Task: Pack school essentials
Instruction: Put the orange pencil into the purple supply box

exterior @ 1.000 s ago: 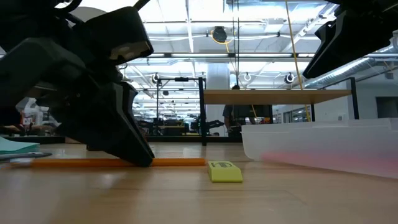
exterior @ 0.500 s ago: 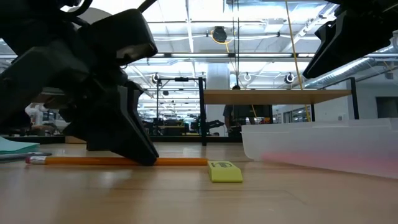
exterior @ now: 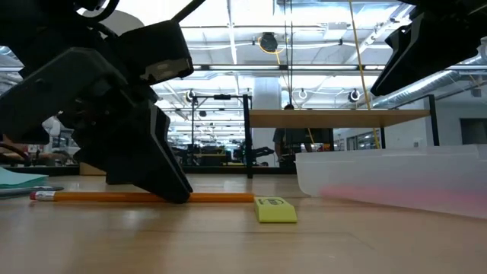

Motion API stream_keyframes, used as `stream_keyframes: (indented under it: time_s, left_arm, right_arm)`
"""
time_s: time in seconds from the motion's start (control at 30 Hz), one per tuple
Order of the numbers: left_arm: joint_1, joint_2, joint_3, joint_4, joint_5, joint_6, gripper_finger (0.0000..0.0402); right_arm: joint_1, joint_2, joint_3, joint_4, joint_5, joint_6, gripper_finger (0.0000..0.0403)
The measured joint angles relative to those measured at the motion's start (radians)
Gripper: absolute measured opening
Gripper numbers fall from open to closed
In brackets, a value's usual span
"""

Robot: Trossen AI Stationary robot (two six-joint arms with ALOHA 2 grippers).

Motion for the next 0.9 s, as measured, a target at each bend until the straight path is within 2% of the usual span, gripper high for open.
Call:
stream_keyframes:
  time_s: [0.23, 0.33, 0.63, 0.9]
  left_arm:
    - [-0.002, 0.0, 0.001, 0.0, 0.025, 0.029, 0.0042]
    - [-0.002, 0.0, 0.001, -0.001, 0.024, 0.03, 0.0018]
    - [-0.003, -0.005, -0.001, 0.027, 0.012, 0.056, 0.0021]
    - [-0.004, -0.089, -0.007, -0.019, 0.01, 0.107, 0.0018]
  right_arm:
    - [0.0, 0.0, 0.0, 0.0, 0.0, 0.0, 0.0093]
    - [0.0, 0.0, 0.0, 0.001, 0.0, 0.0, 0.0093]
    - [0.0, 0.0, 0.0, 0.012, 0.0, 0.0, 0.0093]
    - [0.0, 0.0, 0.0, 0.013, 0.0, 0.0, 0.0093]
